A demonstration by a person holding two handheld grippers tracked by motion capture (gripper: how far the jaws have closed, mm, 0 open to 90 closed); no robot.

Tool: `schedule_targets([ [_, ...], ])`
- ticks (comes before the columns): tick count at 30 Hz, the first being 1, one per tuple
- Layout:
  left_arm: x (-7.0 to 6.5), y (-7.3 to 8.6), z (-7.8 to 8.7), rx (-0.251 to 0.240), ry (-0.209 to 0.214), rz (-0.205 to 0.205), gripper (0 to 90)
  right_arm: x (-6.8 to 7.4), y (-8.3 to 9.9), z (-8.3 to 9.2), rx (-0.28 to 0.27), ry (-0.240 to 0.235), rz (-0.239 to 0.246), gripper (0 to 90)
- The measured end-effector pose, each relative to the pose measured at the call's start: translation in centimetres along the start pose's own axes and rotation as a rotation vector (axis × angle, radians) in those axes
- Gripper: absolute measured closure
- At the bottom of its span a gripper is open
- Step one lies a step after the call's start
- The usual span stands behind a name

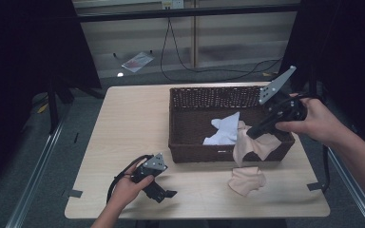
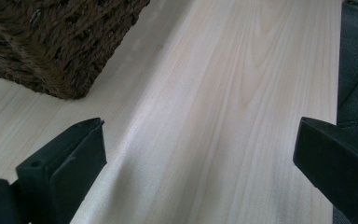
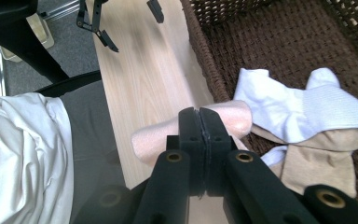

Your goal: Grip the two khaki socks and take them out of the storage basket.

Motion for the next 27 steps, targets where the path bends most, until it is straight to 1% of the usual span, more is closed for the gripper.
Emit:
schedule_targets([
  [4,0.0,0.0,0.0,0.002,-0.001,0.0,2.1,0.0,0.5,-1.2,0.004,-0.008,-0.002,90.0],
  [5,0.0,0.0,0.0,0.002,0.0,0.0,2.1,0.0,0.6,-1.6,0.013,-0.018,0.0,90.0],
  [6,0.0,0.0,0.0,0.0,-0.001,-0.001,2.1,0.0,0.7,-1.9,0.016,-0.013,0.004,90.0],
  [7,0.0,0.0,0.1,0.006,-0.001,-0.003,2.1,0.0,0.8,-2.2,0.015,-0.02,0.003,90.0],
  [9,0.0,0.0,0.1,0.006,-0.001,-0.001,2.1,0.0,1.0,-2.8,0.03,-0.023,0.007,90.0],
  [12,0.0,0.0,0.0,0.0,-0.001,-0.001,2.0,0.0,1.3,-3.6,0.034,-0.028,0.004,90.0],
  [13,0.0,0.0,0.0,0.005,0.0,-0.003,2.1,0.0,1.4,-3.9,0.049,-0.034,0.005,90.0],
  [14,0.0,0.0,0.0,0.0,-0.001,-0.002,2.1,0.0,1.5,-4.3,0.059,-0.038,-0.006,90.0],
  [15,0.0,0.0,0.1,0.015,-0.007,-0.005,2.1,-0.1,1.6,-4.5,0.062,-0.038,0.006,90.0],
  [16,0.0,0.0,0.0,0.006,-0.003,-0.003,2.1,0.0,1.7,-4.9,0.07,-0.044,0.001,90.0],
  [19,0.0,0.0,0.0,0.007,-0.003,-0.003,2.1,0.0,2.1,-5.8,0.1,-0.053,-0.005,90.0],
  [20,0.0,0.0,0.0,0.007,-0.002,-0.003,2.1,0.0,2.1,-6.0,0.105,-0.052,0.001,89.9],
  [21,0.0,0.0,0.1,0.013,-0.002,-0.005,2.1,0.0,2.2,-6.2,0.108,-0.058,-0.008,89.9],
  [23,0.0,0.0,0.0,0.001,-0.001,-0.001,2.1,0.0,2.4,-6.6,0.12,-0.064,-0.003,89.9],
  [25,0.0,0.0,0.0,0.006,-0.004,-0.002,2.1,0.0,2.5,-7.0,0.122,-0.064,-0.003,89.9],
  [27,0.0,0.0,0.0,0.012,0.0,-0.004,2.1,0.0,2.7,-7.4,0.136,-0.061,-0.008,89.8],
])
Point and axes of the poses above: each handheld gripper's, and its own axes: z roughly backward along the jaws, y roughly out of its underside, x roughly to its left, the point moved 1 cm from there along -z, roughly forward along the jaws, and after that the axes turned 11 degrees about z, right-handed, at the moved point
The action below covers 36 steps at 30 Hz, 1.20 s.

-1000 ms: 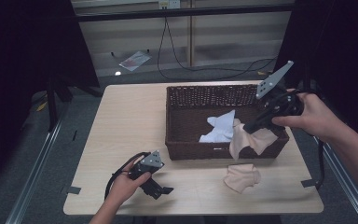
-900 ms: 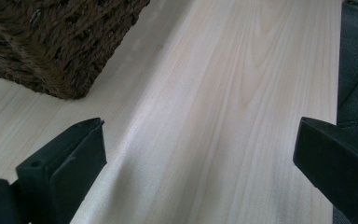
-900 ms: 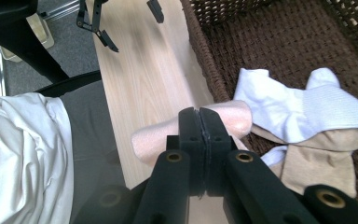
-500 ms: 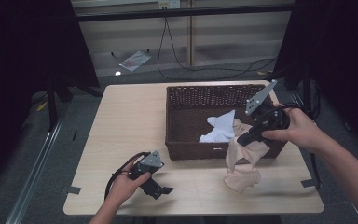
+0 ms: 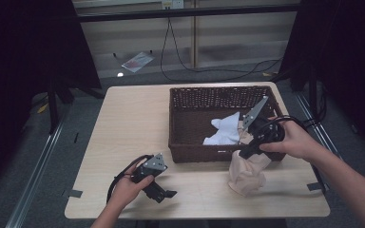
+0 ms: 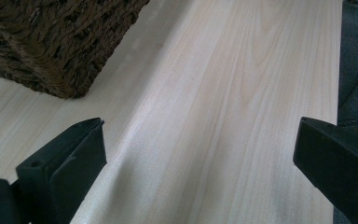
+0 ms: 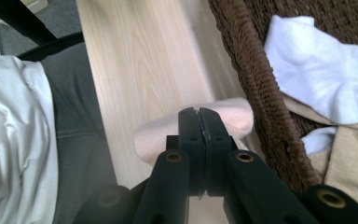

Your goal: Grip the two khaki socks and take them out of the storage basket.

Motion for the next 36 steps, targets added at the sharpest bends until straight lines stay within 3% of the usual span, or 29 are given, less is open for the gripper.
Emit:
schedule_targets([
  [21,0.0,0.1,-0.2,-0.021,0.003,0.006,2.1,-0.1,0.5,-2.7,0.097,0.0,-0.006,89.9],
  [23,0.1,0.0,0.0,0.001,0.02,0.002,2.1,-0.1,0.5,-2.8,0.091,-0.002,-0.013,85.3],
  [25,0.0,0.1,-0.1,-0.02,0.003,0.005,2.1,-0.1,0.6,-2.9,0.084,0.006,-0.009,77.5],
  [34,0.1,0.0,-0.1,-0.002,0.004,-0.001,2.1,0.3,0.9,-2.5,0.041,0.016,-0.013,34.7],
  [36,0.0,0.1,-0.2,-0.013,0.004,0.002,2.1,0.3,1.1,-2.4,0.039,0.023,-0.016,31.5],
])
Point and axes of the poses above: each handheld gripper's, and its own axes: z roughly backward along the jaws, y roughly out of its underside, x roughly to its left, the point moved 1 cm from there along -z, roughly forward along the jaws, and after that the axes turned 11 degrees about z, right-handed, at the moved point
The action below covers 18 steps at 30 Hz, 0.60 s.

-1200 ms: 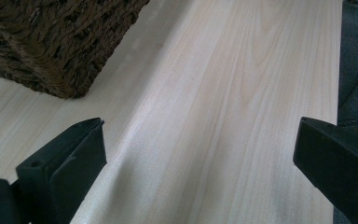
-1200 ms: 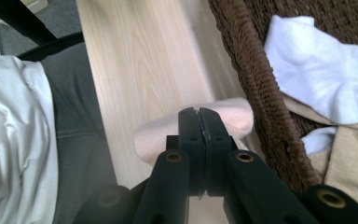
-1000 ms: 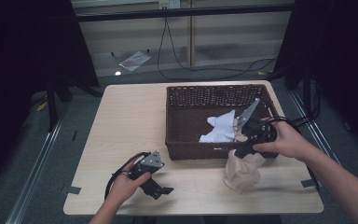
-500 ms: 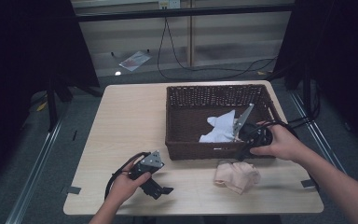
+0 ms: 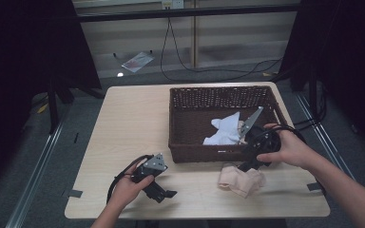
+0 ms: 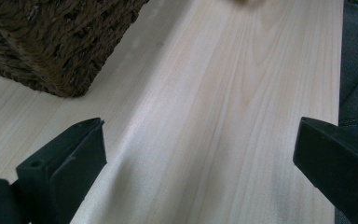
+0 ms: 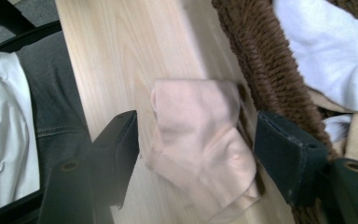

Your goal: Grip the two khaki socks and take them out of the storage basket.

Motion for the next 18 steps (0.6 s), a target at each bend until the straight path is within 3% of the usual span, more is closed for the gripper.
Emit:
schedule_targets([
  [1,0.0,0.0,0.1,0.017,-0.004,-0.002,2.1,0.1,0.1,0.0,0.001,0.001,0.004,29.5],
  [3,0.0,0.0,0.1,0.009,-0.002,-0.001,2.1,0.3,0.2,-0.1,0.005,0.009,0.001,20.6],
  [7,-0.1,0.0,0.1,0.005,0.001,0.001,2.1,0.6,0.6,-0.2,0.018,0.024,0.0,12.1],
  [18,0.0,0.0,0.1,0.012,-0.003,-0.001,2.1,0.9,2.3,0.2,-0.04,0.036,-0.001,3.5],
])
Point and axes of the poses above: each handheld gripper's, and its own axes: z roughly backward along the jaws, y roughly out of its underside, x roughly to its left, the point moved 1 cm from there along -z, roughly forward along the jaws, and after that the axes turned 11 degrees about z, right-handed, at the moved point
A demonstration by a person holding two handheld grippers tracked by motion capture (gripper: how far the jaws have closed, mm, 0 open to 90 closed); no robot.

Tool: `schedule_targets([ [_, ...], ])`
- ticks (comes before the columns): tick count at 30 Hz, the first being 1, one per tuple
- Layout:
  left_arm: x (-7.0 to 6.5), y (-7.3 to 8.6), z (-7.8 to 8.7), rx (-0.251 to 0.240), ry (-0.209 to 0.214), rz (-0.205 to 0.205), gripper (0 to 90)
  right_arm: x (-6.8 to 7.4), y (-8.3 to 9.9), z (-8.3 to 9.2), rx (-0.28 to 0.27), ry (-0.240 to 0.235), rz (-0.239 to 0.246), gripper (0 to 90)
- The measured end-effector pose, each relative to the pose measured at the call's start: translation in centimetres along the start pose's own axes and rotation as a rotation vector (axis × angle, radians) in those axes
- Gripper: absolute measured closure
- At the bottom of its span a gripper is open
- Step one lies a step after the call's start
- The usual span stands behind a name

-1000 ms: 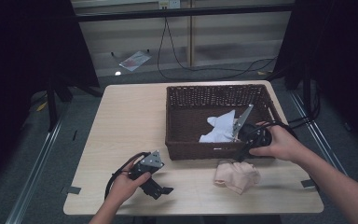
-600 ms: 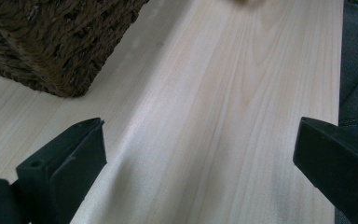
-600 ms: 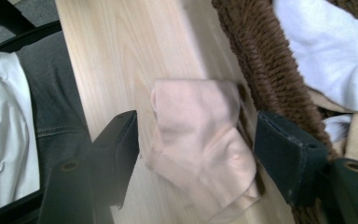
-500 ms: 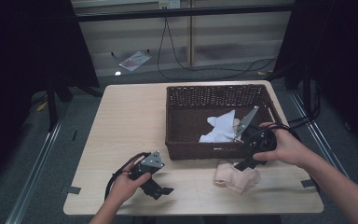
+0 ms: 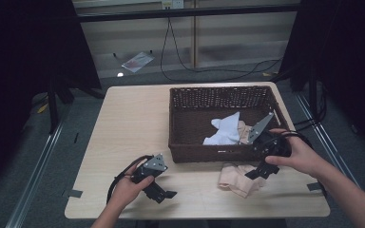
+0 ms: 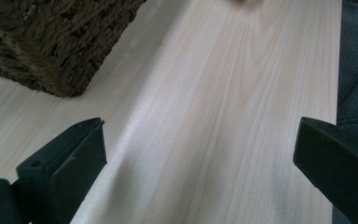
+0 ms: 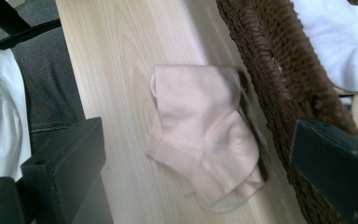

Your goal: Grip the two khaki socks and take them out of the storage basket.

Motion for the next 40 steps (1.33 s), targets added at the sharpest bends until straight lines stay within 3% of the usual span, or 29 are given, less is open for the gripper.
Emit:
schedule_targets([
  [9,0.0,0.0,0.0,0.007,-0.001,0.001,2.2,0.3,2.5,-0.1,-0.031,0.029,-0.018,3.5],
  [18,0.0,0.0,0.0,-0.001,-0.001,0.002,2.2,0.8,5.0,-0.8,-0.064,0.024,-0.056,3.4],
  [33,0.0,0.0,0.0,0.004,-0.001,0.0,2.2,1.7,8.5,-3.4,-0.121,0.03,-0.093,3.3],
  [37,0.0,0.0,-0.2,-0.003,0.001,0.003,2.2,1.9,8.9,-4.0,-0.125,0.067,-0.107,3.5],
  [40,-0.1,0.0,-0.3,-0.008,0.001,0.003,2.2,2.0,8.5,-4.4,-0.172,0.067,-0.081,2.6],
])
Point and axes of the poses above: each handheld gripper's, and its own axes: z roughly backward along the jaws, y roughly out of its underside, x roughly to its left, the point moved 1 cm from there along -z, roughly forward along the jaws, and after that the axes turned 11 degrees about z, right-handed, at the moved point
